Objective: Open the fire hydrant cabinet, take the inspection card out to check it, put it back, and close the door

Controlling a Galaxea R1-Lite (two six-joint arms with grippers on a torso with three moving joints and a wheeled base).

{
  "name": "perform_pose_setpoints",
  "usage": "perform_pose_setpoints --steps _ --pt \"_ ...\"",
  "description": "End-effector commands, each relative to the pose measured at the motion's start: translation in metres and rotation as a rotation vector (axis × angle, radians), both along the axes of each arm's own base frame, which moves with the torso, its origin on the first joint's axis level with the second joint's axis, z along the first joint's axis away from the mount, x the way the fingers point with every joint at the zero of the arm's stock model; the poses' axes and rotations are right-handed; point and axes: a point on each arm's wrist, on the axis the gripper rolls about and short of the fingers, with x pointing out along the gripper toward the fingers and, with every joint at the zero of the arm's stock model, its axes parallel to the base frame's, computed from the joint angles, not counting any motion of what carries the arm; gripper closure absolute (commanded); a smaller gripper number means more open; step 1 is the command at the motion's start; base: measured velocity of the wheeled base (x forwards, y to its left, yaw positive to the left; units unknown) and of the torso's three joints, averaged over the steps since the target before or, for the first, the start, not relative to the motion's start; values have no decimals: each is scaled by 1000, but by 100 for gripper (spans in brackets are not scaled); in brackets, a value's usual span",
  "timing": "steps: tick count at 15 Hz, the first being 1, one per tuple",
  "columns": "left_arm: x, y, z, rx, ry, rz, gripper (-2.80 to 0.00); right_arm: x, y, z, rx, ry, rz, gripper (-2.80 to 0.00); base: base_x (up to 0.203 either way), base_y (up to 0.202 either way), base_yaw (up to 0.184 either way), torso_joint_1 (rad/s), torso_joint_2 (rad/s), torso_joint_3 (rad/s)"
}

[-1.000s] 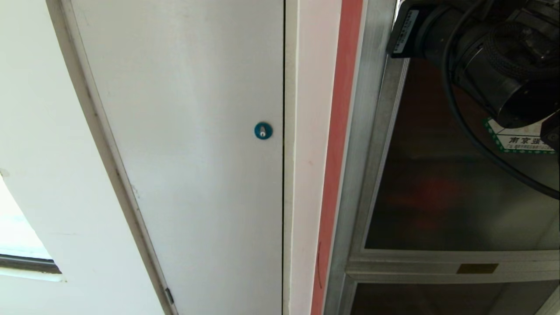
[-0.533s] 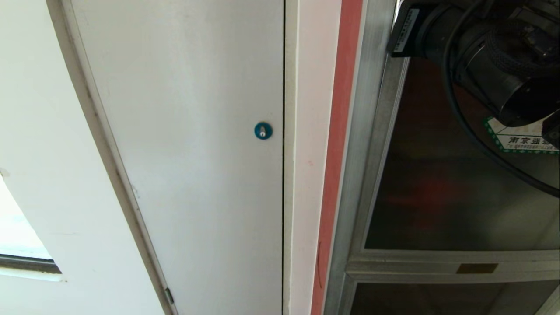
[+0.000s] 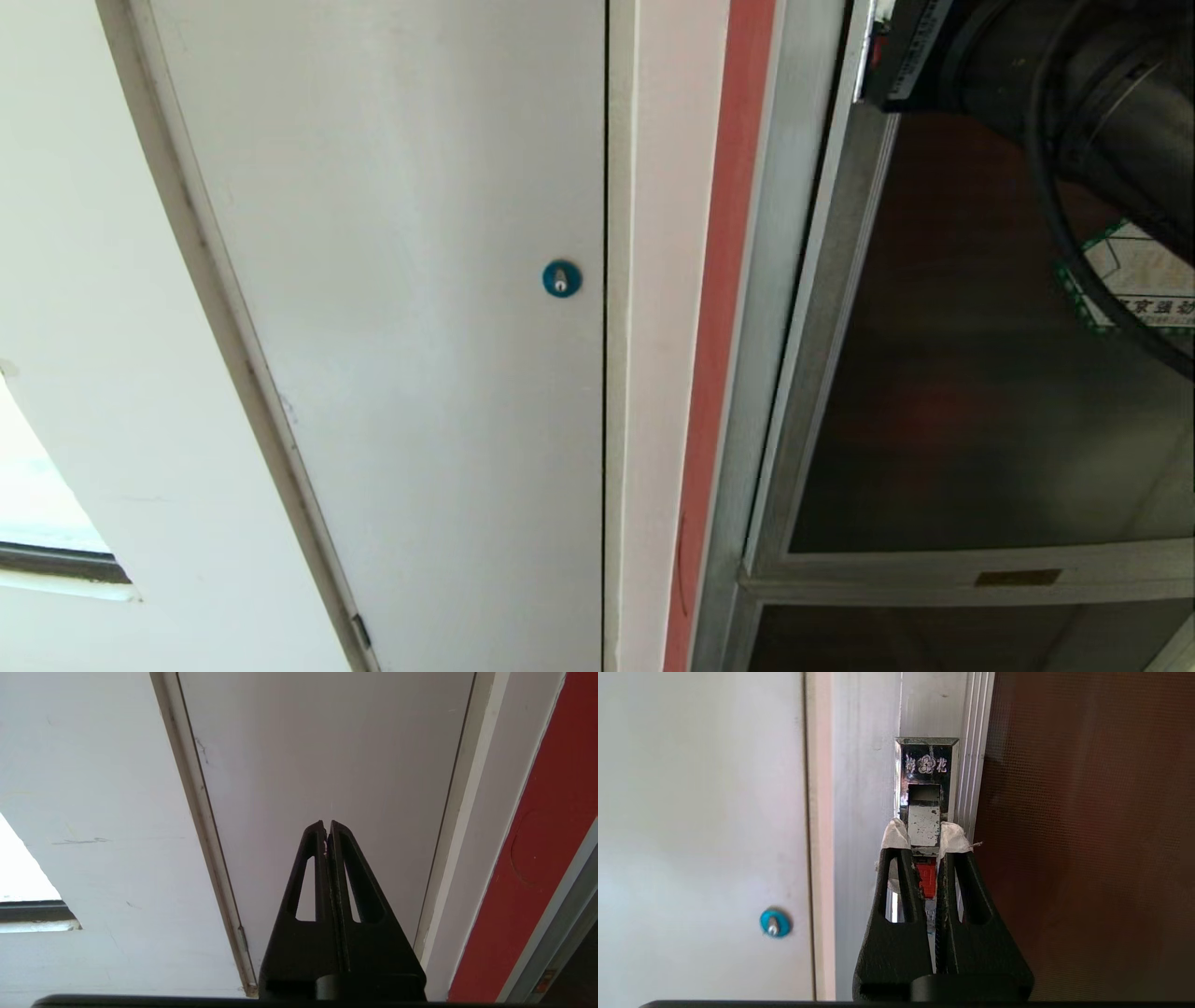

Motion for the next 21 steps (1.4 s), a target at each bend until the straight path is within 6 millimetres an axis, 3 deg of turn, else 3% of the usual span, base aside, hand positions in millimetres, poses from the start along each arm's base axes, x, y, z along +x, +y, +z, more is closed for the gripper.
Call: perform_pose_setpoints --steps 1,12,13,21 --pt "2 0 -8 1 30 -1 0 -15 -11 10 22 -28 5 0 0 0 0 0 0 0" --pt "2 0 -8 1 30 -1 0 -14 -10 -10 -23 26 6 0 0 0 0 0 0 0" --pt "2 0 -8 1 30 -1 0 -14 -10 -9 -24 25 6 -280 0 0 0 0 0 0" --pt "2 0 -8 1 30 -1 0 -29 -23 -5 -11 9 7 -280 0 0 0 0 0 0"
